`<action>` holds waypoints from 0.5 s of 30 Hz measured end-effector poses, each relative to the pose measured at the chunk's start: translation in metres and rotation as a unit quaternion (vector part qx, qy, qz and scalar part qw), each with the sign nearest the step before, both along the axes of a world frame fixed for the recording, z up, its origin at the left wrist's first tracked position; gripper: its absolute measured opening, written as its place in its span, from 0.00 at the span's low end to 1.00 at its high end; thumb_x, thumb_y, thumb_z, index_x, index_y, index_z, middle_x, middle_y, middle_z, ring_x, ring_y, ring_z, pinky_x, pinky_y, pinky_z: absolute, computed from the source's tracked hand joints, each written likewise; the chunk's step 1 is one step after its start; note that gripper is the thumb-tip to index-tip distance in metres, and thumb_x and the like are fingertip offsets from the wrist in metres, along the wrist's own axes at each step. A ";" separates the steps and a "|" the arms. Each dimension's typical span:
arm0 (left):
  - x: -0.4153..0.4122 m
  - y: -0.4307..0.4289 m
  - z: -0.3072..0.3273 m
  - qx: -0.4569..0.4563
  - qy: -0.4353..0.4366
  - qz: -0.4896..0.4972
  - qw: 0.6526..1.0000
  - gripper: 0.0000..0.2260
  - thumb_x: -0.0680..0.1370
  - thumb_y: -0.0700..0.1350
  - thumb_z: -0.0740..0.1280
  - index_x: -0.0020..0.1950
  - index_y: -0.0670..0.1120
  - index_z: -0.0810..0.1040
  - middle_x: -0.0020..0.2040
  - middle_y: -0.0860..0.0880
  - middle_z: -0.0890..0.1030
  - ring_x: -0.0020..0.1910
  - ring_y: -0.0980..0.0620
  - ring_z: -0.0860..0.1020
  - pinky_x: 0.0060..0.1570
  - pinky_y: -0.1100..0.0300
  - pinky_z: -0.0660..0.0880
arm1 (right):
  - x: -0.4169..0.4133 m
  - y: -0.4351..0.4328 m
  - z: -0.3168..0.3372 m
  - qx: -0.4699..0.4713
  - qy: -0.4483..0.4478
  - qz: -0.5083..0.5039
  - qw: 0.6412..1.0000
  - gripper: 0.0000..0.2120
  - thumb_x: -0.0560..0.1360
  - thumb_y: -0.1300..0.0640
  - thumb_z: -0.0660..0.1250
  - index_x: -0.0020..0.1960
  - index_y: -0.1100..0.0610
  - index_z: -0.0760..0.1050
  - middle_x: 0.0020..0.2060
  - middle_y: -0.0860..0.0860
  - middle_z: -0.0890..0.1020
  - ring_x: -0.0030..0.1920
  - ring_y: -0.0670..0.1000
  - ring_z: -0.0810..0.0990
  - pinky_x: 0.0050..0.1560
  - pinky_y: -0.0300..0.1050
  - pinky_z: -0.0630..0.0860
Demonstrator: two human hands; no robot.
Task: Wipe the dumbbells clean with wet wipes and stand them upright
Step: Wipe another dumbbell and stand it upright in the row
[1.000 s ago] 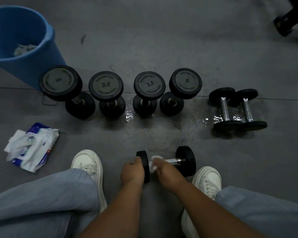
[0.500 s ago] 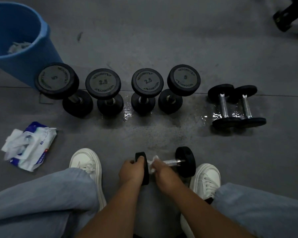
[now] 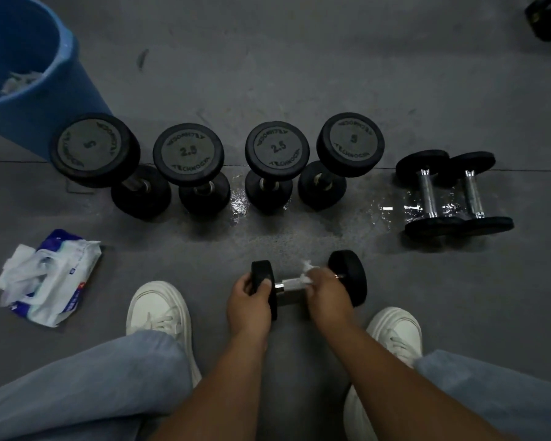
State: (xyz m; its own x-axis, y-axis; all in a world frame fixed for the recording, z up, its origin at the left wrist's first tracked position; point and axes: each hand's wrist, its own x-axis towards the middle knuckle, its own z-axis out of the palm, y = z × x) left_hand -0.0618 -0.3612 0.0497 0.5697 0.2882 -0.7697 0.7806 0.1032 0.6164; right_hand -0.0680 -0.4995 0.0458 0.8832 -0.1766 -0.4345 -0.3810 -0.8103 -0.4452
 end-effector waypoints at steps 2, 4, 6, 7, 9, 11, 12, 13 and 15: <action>0.012 -0.004 -0.002 0.037 0.000 -0.003 0.999 0.16 0.77 0.46 0.71 0.65 0.48 0.77 0.58 0.48 0.82 0.54 0.48 0.81 0.56 0.50 0.78 | 0.011 0.011 0.004 0.048 -0.016 0.085 0.995 0.13 0.78 0.60 0.63 0.60 0.55 0.79 0.56 0.50 0.80 0.57 0.50 0.78 0.59 0.37 0.71; 0.022 -0.005 -0.002 0.048 -0.008 -0.002 0.999 0.16 0.76 0.47 0.72 0.64 0.48 0.78 0.57 0.48 0.83 0.54 0.48 0.81 0.60 0.48 0.77 | 0.024 0.005 0.003 0.068 -0.030 0.034 0.997 0.13 0.78 0.60 0.63 0.61 0.53 0.79 0.53 0.47 0.79 0.51 0.45 0.78 0.53 0.28 0.70; 0.025 -0.006 -0.003 0.038 -0.018 -0.011 0.999 0.18 0.76 0.47 0.72 0.65 0.50 0.78 0.55 0.53 0.82 0.55 0.51 0.80 0.62 0.50 0.75 | 0.031 -0.005 -0.002 0.023 -0.037 -0.081 0.996 0.15 0.79 0.60 0.60 0.64 0.52 0.76 0.54 0.44 0.78 0.48 0.39 0.76 0.47 0.23 0.66; 0.025 -0.006 -0.003 0.032 -0.019 -0.015 0.999 0.19 0.75 0.47 0.72 0.67 0.52 0.77 0.55 0.55 0.81 0.56 0.51 0.80 0.63 0.50 0.75 | 0.033 -0.005 -0.004 -0.015 -0.039 -0.088 0.995 0.16 0.80 0.60 0.59 0.65 0.53 0.75 0.57 0.46 0.79 0.51 0.41 0.76 0.48 0.26 0.67; 0.026 -0.005 -0.007 0.021 -0.023 -0.015 0.999 0.22 0.75 0.45 0.71 0.69 0.54 0.75 0.56 0.56 0.80 0.57 0.52 0.79 0.64 0.50 0.74 | 0.035 0.009 -0.008 0.011 -0.021 -0.034 0.999 0.16 0.80 0.60 0.58 0.66 0.54 0.75 0.62 0.51 0.79 0.61 0.49 0.76 0.57 0.34 0.68; 0.028 -0.003 -0.009 0.001 -0.021 -0.003 1.000 0.21 0.76 0.43 0.69 0.68 0.55 0.76 0.54 0.58 0.81 0.55 0.54 0.80 0.62 0.52 0.75 | 0.036 0.022 -0.007 0.053 -0.024 0.081 0.995 0.17 0.80 0.59 0.59 0.67 0.51 0.75 0.63 0.50 0.79 0.63 0.50 0.76 0.62 0.38 0.69; 0.030 -0.002 -0.010 -0.010 -0.022 0.000 1.000 0.18 0.77 0.43 0.68 0.66 0.57 0.78 0.52 0.60 0.81 0.53 0.57 0.80 0.59 0.55 0.76 | 0.040 0.018 -0.004 0.059 -0.026 0.066 0.996 0.16 0.80 0.57 0.59 0.66 0.49 0.75 0.60 0.49 0.80 0.62 0.50 0.77 0.60 0.38 0.71; 0.032 -0.001 -0.009 -0.017 -0.025 0.001 1.000 0.16 0.77 0.43 0.68 0.61 0.59 0.79 0.50 0.62 0.81 0.51 0.60 0.79 0.57 0.58 0.75 | 0.044 0.008 -0.009 0.048 -0.030 0.013 0.998 0.16 0.80 0.56 0.59 0.65 0.48 0.75 0.57 0.48 0.81 0.59 0.50 0.78 0.55 0.35 0.72; 0.034 -0.001 -0.010 -0.022 -0.030 -0.002 0.999 0.13 0.77 0.44 0.68 0.57 0.62 0.78 0.50 0.64 0.81 0.51 0.63 0.78 0.55 0.59 0.74 | 0.044 -0.007 -0.012 -0.025 -0.011 -0.102 0.994 0.16 0.81 0.56 0.56 0.66 0.49 0.74 0.56 0.46 0.80 0.60 0.50 0.77 0.54 0.35 0.70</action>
State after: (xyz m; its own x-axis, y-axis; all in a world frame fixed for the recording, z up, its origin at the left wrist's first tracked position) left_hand -0.0279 -0.3621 0.0400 0.6158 0.2521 -0.7465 0.7433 0.1286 0.6565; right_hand -0.0245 -0.5063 0.0338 0.8366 -0.3731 -0.4011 -0.5294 -0.7389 -0.4169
